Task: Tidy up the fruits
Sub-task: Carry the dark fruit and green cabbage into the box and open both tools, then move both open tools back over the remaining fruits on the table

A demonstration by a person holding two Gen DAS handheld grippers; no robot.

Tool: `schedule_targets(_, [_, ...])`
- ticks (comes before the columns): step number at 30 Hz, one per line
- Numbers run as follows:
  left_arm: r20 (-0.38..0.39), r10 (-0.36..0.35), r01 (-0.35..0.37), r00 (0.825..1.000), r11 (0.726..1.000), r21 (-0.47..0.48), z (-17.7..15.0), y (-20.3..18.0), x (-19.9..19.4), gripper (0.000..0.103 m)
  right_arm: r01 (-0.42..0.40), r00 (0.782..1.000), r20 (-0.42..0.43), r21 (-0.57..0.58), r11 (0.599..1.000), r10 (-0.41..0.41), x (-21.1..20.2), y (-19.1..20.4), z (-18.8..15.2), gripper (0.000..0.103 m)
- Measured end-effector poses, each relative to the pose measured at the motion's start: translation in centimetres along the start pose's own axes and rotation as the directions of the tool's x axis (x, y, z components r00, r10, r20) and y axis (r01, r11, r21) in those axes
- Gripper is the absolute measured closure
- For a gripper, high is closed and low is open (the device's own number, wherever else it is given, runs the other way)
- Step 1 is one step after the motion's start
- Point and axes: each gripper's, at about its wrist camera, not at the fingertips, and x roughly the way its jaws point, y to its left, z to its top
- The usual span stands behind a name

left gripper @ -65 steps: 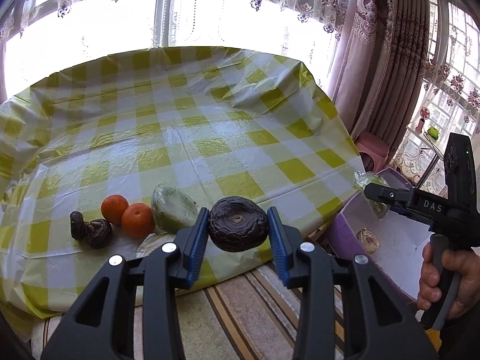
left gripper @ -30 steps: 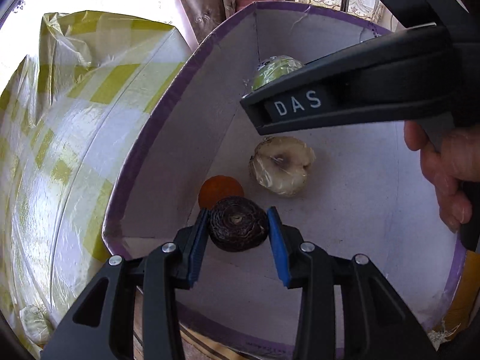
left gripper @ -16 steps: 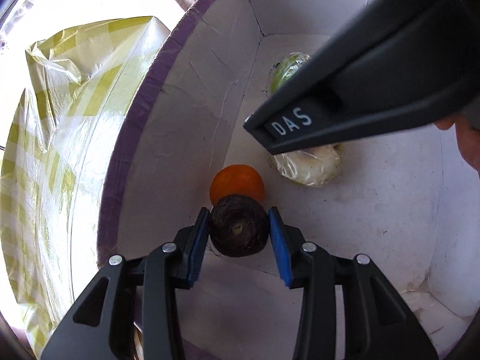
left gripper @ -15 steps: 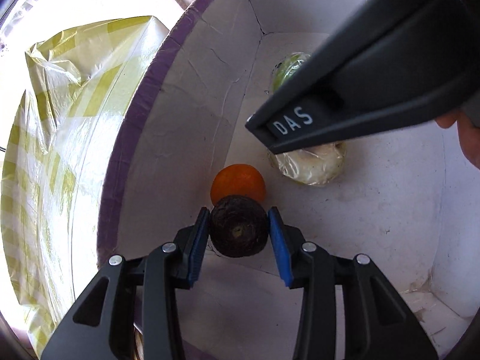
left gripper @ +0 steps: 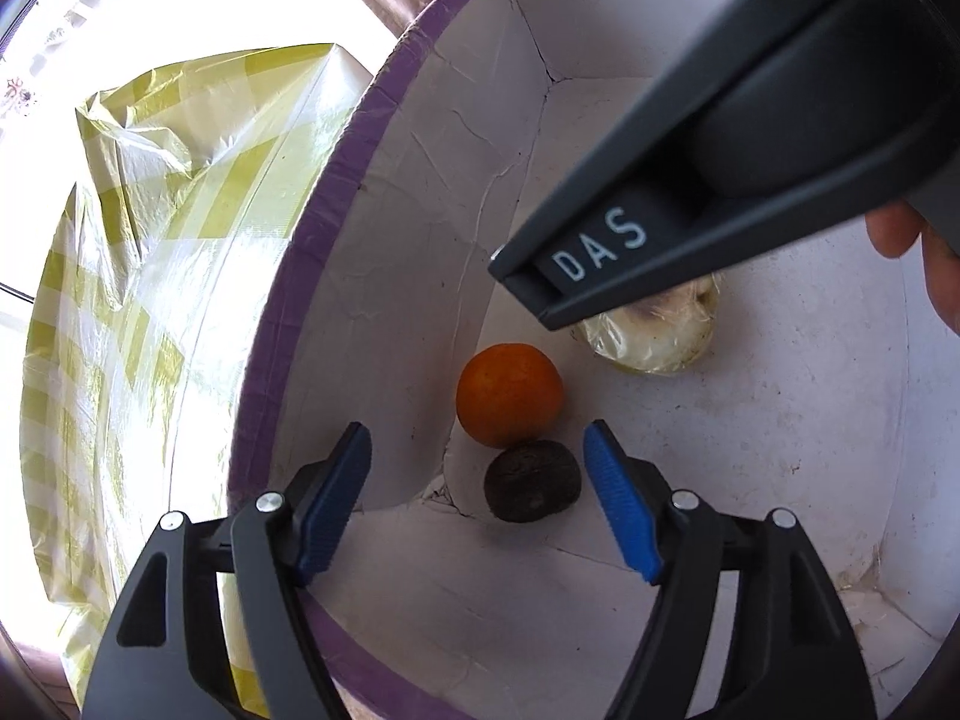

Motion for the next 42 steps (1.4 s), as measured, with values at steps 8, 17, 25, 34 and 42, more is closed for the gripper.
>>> schedule_targets(8, [0.103,0.061,-0.056,0.993,0.997,-0.050,-1.1,0.6,-4.3,0.024,-0.124,0.986,0.115,0.027,0.992,0.121,-3.7,-1.2,-0.4,0.022])
schedule_targets(17, [0.273,0.081,0.007,0.958,0.952,-0.306,-5.6,5.5,-10.1,0.020,-0.413,0.887,0.211,-0.038,0.910,0.411,-8.4,0.7,-2.0,0.022])
schedule_targets(25, [0.324,0.127,0.057,0.938,0.863,-0.502,-11.0,10.7,-12.1,0.020,-0.543,0.796,0.211,-0.168,0.823,0.568,-11.2,4.9,-2.4,0.022])
schedule_targets(34, [0.308,0.198,0.045,0.931,0.773,-0.632,-16.1,15.3,-13.1,0.020,-0.633,0.713,0.140,-0.294,0.716,0.687,-12.9,10.0,-4.1,0.022])
schedule_targets(42, [0.285,0.231,0.037,0.930,0.715,-0.698,-19.4,17.6,-13.4,0.020,-0.678,0.673,0.069,-0.341,0.652,0.736,-13.0,12.9,-4.7,0.022])
